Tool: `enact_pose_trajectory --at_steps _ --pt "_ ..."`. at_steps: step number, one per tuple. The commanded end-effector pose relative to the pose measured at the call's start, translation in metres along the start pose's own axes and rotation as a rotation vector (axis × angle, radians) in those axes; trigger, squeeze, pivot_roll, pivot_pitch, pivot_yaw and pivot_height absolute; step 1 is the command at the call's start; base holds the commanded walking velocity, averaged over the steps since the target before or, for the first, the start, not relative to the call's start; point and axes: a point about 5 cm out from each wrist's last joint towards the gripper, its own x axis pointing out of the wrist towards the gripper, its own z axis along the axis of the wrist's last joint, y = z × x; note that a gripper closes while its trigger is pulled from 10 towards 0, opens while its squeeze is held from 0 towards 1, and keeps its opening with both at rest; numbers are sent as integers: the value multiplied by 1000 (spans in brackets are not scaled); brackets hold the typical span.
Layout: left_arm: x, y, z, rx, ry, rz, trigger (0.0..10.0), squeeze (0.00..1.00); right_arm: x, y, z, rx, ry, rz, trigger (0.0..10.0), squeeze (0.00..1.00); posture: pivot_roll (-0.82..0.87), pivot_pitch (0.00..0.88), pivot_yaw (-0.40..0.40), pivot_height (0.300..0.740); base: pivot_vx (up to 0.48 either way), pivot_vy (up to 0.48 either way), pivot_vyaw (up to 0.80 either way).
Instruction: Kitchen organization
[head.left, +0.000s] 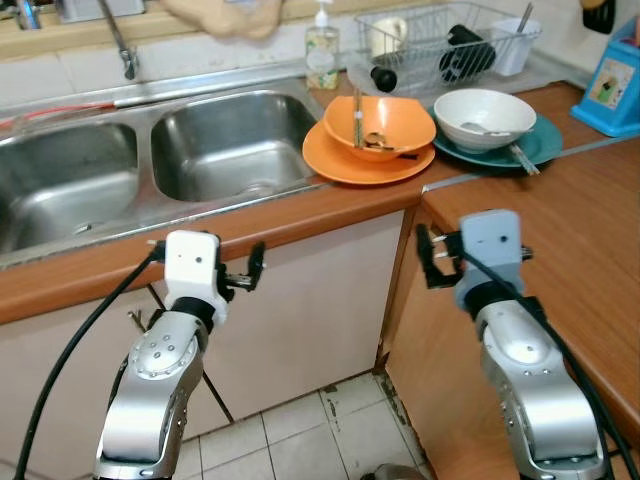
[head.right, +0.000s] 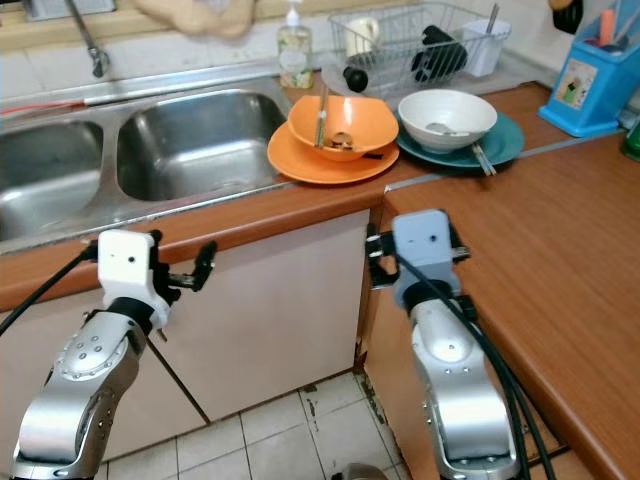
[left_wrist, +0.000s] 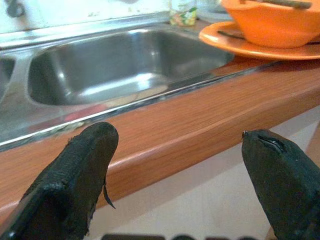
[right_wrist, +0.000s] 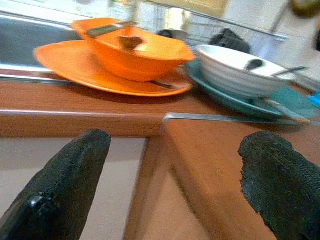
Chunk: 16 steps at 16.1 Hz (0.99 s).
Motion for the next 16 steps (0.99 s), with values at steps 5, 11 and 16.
enact_pose_trajectory --at_steps 5,11,16 --pt "1 5 22 19 -82 -9 10000 0 1 16 5 30 -32 87 10000 1000 -91 0 54 740 0 0 0" --pt "8 -2 35 3 -113 -43 10000 0 2 8 22 -15 -133 17 10000 1000 -105 0 54 740 305 0 0" --pt "6 1 38 10 -117 -37 10000 0 5 2 35 43 -193 2 10000 1000 -92 0 37 740 321 0 0"
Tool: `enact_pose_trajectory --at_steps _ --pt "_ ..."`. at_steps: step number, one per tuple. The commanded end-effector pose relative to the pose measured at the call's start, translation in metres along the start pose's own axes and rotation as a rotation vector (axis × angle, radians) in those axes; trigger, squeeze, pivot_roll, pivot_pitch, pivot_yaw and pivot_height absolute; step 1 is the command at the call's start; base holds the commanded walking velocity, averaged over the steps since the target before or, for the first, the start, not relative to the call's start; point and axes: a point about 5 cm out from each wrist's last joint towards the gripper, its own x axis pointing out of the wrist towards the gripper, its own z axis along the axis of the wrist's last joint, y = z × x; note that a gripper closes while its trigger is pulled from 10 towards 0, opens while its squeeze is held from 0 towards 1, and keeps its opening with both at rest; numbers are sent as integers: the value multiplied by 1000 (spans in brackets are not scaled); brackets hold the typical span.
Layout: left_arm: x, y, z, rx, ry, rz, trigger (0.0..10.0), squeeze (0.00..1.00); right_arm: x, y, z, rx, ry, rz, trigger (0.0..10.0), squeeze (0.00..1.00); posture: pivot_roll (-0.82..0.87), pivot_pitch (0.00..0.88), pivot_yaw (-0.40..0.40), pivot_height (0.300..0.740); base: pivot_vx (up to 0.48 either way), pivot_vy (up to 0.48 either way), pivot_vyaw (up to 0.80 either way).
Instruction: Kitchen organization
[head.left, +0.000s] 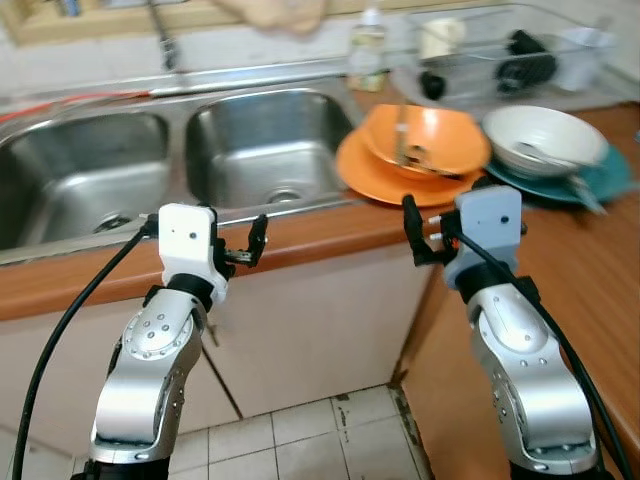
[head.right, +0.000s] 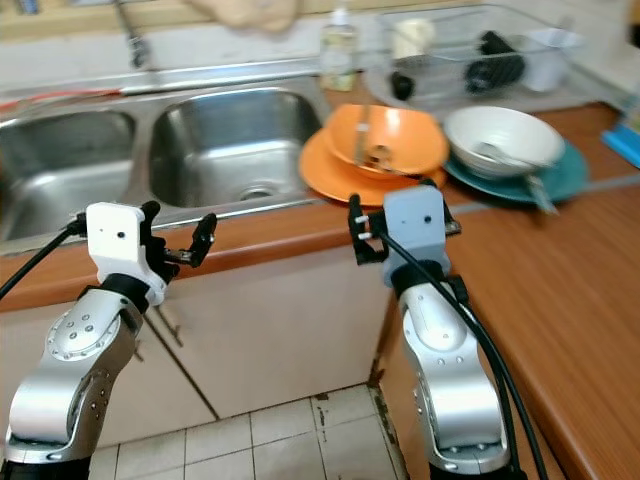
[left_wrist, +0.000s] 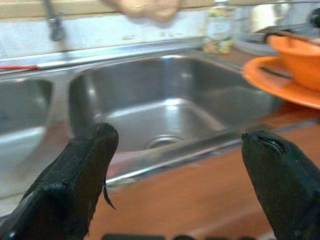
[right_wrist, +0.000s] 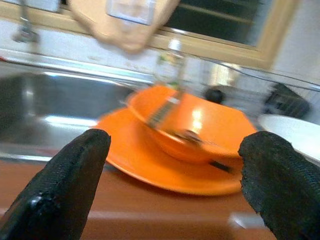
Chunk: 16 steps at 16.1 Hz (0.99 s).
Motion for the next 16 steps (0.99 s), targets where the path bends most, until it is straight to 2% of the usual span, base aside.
enact_pose_trajectory --at_steps 1,9,12,14,15,16 --pt "1 -2 9 11 -28 -8 10000 0 2 -2 2 6 -16 3 10000 1000 -90 0 39 740 322 0 0" --pt "4 -12 8 -8 -27 -50 10000 0 -5 -6 -3 6 15 -26 10000 1000 -121 0 52 740 321 0 0" --pt "4 -9 8 -9 -31 -46 10000 0 -4 -8 1 15 4 -39 10000 1000 -125 0 41 740 321 0 0" --pt "4 -8 11 -15 -44 -28 10000 0 -2 -8 3 43 4 -25 10000 306 -120 0 20 740 319 0 0" --pt "3 -8 11 -18 -46 -25 10000 0 -1 -7 5 42 -1 -9 10000 0 -122 0 21 740 319 0 0" --pt "2 -9 11 -18 -47 -25 10000 0 -1 -7 5 55 1 4 10000 0 -117 0 16 740 315 0 0"
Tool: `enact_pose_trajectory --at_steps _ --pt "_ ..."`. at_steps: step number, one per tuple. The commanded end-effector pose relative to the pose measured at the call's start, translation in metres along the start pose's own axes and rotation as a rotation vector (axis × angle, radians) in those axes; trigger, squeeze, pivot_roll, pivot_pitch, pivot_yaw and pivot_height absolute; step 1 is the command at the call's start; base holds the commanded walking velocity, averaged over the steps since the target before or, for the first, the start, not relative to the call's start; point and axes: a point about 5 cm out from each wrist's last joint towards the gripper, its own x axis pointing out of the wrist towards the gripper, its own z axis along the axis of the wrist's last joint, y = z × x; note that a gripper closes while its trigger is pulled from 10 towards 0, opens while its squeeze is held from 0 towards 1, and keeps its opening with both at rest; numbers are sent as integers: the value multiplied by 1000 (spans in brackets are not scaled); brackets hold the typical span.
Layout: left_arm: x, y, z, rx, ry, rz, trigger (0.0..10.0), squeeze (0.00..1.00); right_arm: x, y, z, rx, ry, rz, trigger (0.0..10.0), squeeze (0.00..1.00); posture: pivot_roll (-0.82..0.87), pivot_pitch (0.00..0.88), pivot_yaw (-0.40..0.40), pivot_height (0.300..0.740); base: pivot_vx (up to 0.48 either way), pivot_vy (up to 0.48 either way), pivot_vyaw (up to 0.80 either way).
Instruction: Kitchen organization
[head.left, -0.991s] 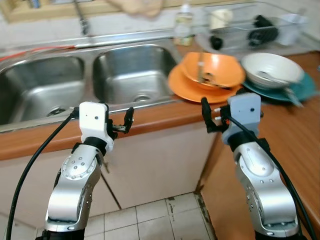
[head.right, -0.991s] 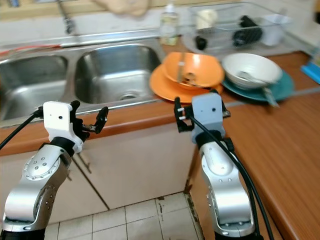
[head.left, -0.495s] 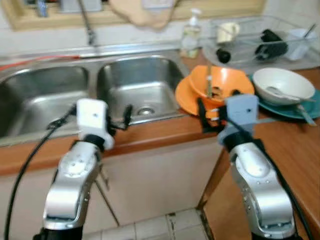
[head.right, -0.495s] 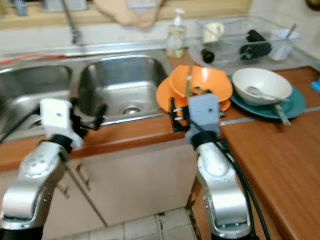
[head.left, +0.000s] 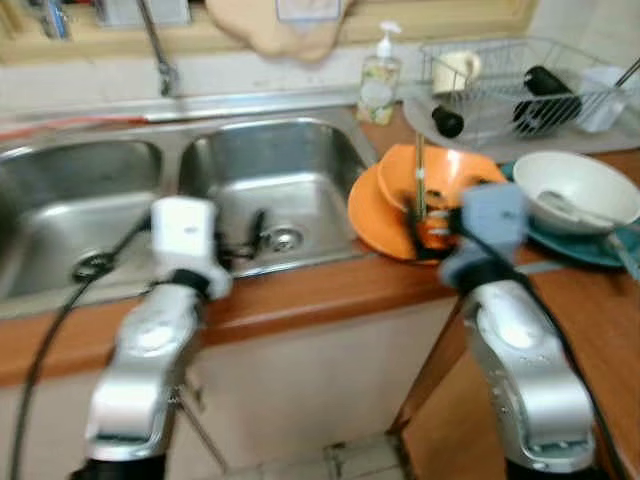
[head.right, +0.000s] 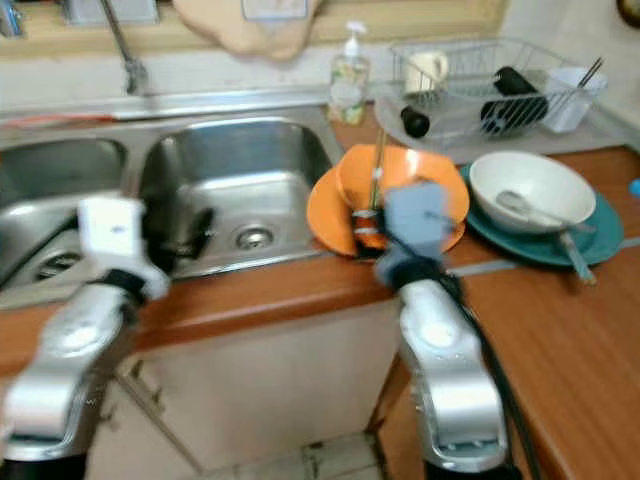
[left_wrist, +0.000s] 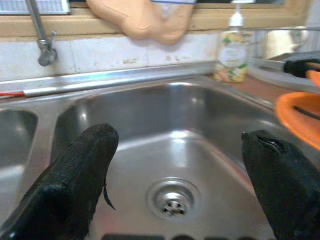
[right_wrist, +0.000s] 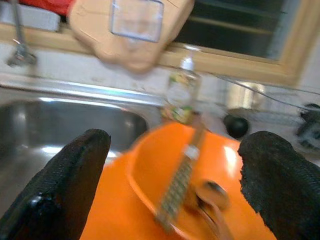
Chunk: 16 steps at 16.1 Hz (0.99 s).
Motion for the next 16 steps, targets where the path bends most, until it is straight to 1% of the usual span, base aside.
enact_pose_trajectory --at_steps 1,2,3,4,6,9,10,11,12,13,15,16 --pt "0 -10 5 -4 -24 -33 10000 0 -2 -9 2 0 -1 -28 10000 0 -112 0 13 740 315 0 0" --pt "-2 -12 5 14 -26 -44 10000 0 0 -11 3 25 -8 -44 10000 0 -99 0 12 740 315 0 0" --pt "-3 -12 9 9 -39 -56 10000 0 1 -11 7 34 -25 -48 10000 0 -93 0 15 740 300 0 0" --pt "-2 -12 15 4 -58 -70 10000 0 2 -9 15 67 -51 -43 10000 0 -91 0 18 740 259 0 0" --pt "-1 -13 24 1 -86 -108 10000 0 2 -7 19 102 -51 -17 10000 0 -82 0 19 740 0 0 0" --pt "-1 -15 22 10 -74 -106 10000 0 1 -9 22 138 -33 -14 10000 0 -87 0 23 740 0 0 0" --pt "-2 -17 20 7 -65 -114 10000 0 1 -12 23 130 -17 -21 10000 0 -94 0 26 740 0 0 0" --pt "-2 -17 19 2 -57 -115 10000 0 2 -15 22 93 9 -33 10000 0 -94 0 24 740 0 0 0" --pt "-2 -16 17 9 -49 -112 10000 0 5 -19 19 57 69 -50 10000 0 -94 0 25 740 0 0 0" --pt "-1 -15 17 15 -46 -113 10000 0 8 -23 19 40 102 -56 10000 0 -95 0 26 740 0 0 0" --pt "3 -13 19 27 -46 -125 10000 0 17 -28 22 35 143 -45 10000 0 -94 0 26 740 0 0 0" --pt "8 -12 21 47 -47 -136 10000 0 26 -33 25 75 154 -38 10000 0 -95 0 31 740 0 0 0"
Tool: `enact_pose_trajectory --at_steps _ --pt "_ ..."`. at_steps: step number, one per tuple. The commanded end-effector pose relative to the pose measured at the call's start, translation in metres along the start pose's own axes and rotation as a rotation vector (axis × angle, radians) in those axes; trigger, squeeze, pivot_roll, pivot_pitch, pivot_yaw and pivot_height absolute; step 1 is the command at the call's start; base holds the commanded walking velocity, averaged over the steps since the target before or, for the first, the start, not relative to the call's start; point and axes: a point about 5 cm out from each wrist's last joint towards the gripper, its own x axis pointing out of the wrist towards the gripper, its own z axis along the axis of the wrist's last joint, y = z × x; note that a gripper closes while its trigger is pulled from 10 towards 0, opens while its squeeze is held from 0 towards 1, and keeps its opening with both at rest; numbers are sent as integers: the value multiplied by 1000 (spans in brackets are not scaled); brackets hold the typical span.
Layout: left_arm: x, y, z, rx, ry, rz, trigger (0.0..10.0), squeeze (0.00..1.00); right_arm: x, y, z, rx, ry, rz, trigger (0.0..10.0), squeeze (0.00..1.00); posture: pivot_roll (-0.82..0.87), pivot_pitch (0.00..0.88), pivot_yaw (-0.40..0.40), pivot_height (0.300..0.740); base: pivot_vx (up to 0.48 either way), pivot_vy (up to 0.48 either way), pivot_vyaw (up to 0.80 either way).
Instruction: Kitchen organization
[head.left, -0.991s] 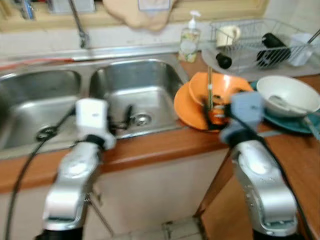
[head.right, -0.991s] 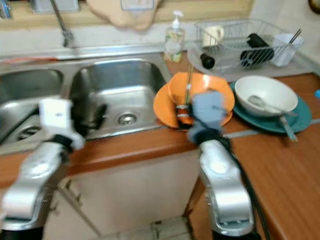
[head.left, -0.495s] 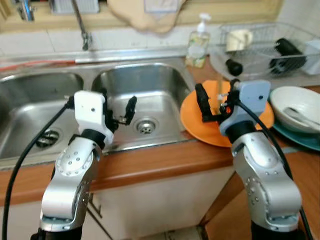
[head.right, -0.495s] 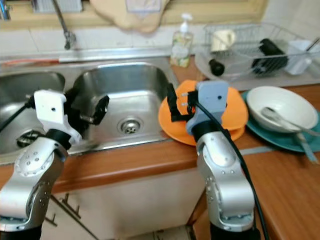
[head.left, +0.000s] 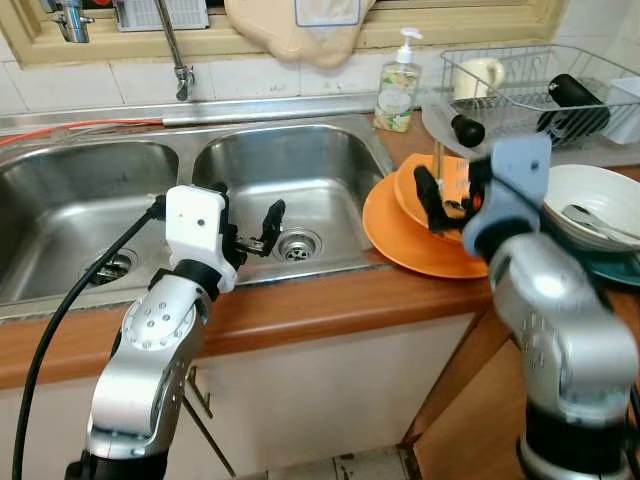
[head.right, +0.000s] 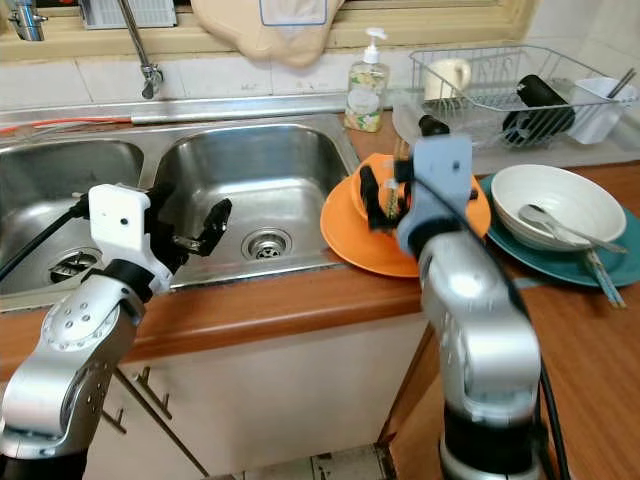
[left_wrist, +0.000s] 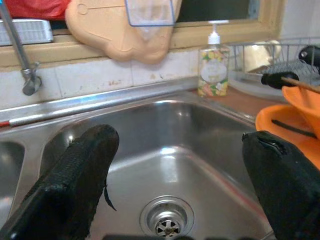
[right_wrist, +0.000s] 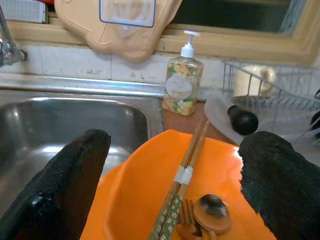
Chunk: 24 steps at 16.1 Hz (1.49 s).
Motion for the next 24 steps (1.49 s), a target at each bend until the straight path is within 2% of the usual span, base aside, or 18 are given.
enact_pose_trajectory --at_steps 1,3,6,9,10,11,12,13,16,19,24 --pt "5 2 4 21 -1 -10 10000 0 5 -3 0 33 22 13 10000 0 -94 0 31 740 0 0 0" --pt "7 5 5 40 3 -32 10000 0 15 -5 1 -8 79 65 10000 0 -94 0 31 740 0 0 0" --pt "4 3 2 113 50 -214 10000 0 31 -12 8 52 170 23 10000 0 -97 0 36 740 0 0 0" --pt "0 3 2 135 77 -324 10000 0 36 -19 8 152 260 1 10000 0 -94 0 41 740 0 0 0" --pt "-2 3 2 167 104 -386 10000 0 39 -25 5 257 328 -1 10000 0 -93 0 45 740 0 0 0" --pt "-2 3 2 167 104 -386 10000 0 39 -25 5 257 328 -1 10000 0 -93 0 45 740 0 0 0" --pt "-3 3 1 185 118 -412 10000 0 41 -27 3 309 359 12 8078 0 -91 0 46 740 0 0 0" --pt "-4 2 1 201 133 -456 10000 0 43 -32 1 361 400 17 0 0 -92 0 46 740 0 0 0" --pt "-5 -1 2 195 135 -488 10000 0 45 -33 -4 412 435 31 0 0 -97 0 47 740 0 0 0" --pt "-6 -4 1 191 142 -512 10000 0 49 -35 -10 517 458 62 0 0 -97 0 45 740 0 0 0" --pt "-6 -4 1 181 142 -520 10000 0 54 -39 -10 573 448 74 0 0 -100 0 41 740 0 0 0"
